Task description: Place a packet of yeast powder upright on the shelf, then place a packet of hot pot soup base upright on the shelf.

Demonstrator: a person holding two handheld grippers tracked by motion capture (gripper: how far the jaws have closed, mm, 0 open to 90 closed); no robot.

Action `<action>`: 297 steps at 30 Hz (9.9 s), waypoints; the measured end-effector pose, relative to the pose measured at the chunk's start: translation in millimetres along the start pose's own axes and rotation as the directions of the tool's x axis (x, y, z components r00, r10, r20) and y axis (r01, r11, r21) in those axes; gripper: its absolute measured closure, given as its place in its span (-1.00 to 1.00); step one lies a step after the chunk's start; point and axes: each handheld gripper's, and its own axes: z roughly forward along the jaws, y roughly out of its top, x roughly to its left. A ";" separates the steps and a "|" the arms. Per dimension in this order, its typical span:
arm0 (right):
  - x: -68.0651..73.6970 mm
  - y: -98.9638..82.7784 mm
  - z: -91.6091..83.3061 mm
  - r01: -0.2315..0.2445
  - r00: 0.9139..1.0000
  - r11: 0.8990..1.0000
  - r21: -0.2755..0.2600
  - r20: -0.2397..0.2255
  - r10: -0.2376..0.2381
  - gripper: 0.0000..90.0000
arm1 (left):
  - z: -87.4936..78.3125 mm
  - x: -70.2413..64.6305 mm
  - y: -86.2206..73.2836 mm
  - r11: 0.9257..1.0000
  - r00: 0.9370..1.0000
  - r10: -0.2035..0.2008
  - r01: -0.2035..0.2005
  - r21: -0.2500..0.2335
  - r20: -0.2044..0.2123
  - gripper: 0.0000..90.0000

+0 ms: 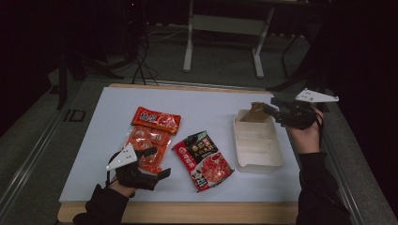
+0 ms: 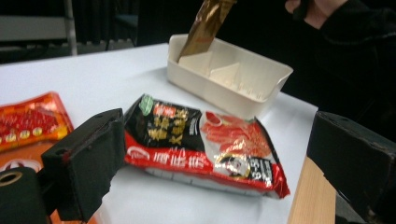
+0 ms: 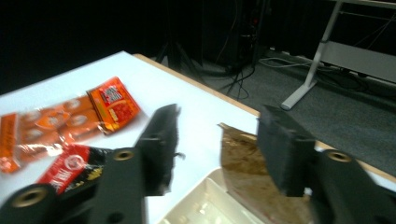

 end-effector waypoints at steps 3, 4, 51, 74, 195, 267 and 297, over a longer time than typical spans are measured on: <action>12.2 -1.8 -7.0 -0.007 1.000 1.000 -0.020 0.012 0.008 -0.18 | 2.7 -1.9 3.8 1.000 1.000 -0.013 0.013 -0.004 0.012 -0.88; 17.9 -3.0 -9.3 -0.010 1.000 1.000 -0.023 0.019 0.011 -0.24 | 3.8 -2.5 4.6 1.000 1.000 -0.021 0.021 0.003 0.016 -0.88; 128.0 -75.2 -66.9 -0.047 0.999 0.991 -0.129 0.001 0.048 -0.70 | 130.6 -23.0 46.5 0.965 0.994 0.026 -0.052 0.257 0.104 -0.13; 126.4 -81.2 -63.4 -0.013 1.000 0.992 -0.123 -0.012 0.011 -0.69 | 227.7 -36.2 31.5 0.842 0.991 0.112 -0.135 0.522 0.077 0.99; 132.9 -89.5 -44.0 0.031 0.995 0.998 -0.059 -0.094 -0.036 -0.69 | 168.8 67.9 -1.8 0.843 0.908 -0.150 0.324 0.429 -0.391 0.16; 144.2 -71.0 -41.0 0.001 0.998 0.997 -0.074 -0.055 -0.005 -0.59 | 85.1 -49.6 93.5 1.000 0.999 -0.027 0.026 0.017 0.031 0.95; 139.7 -23.3 -37.1 -0.041 0.982 0.996 -0.080 -0.189 0.025 0.71 | 94.1 -39.0 86.9 0.990 0.987 -0.077 0.092 -0.105 0.145 0.77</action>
